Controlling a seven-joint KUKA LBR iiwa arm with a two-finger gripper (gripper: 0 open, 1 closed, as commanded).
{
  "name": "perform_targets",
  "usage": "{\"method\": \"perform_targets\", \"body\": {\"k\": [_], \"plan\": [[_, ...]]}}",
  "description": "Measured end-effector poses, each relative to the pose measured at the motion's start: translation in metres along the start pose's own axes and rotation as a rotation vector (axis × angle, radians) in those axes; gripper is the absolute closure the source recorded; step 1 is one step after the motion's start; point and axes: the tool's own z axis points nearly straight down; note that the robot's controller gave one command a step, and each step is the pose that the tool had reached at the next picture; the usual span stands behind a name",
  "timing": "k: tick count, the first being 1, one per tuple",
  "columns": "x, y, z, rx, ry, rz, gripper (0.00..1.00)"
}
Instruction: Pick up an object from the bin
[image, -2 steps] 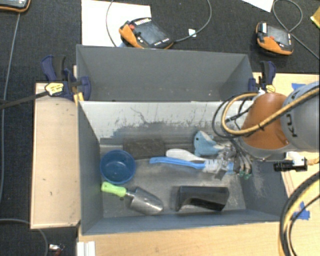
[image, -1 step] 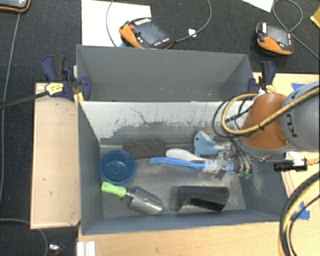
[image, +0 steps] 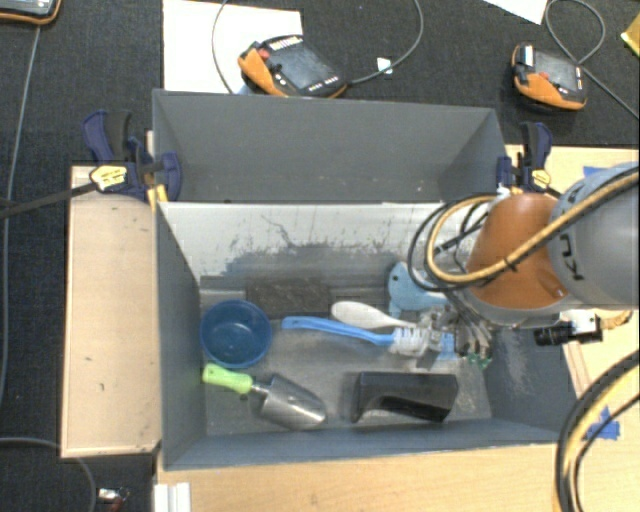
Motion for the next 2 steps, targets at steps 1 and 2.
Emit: {"method": "perform_targets", "body": {"k": [1,2], "plan": [[-0.0193,-0.0273,-0.0399,0.001,-0.003,0.103,1.00],[-0.0193,-0.0273,-0.0399,0.001,-0.003,0.102,1.00]]}}
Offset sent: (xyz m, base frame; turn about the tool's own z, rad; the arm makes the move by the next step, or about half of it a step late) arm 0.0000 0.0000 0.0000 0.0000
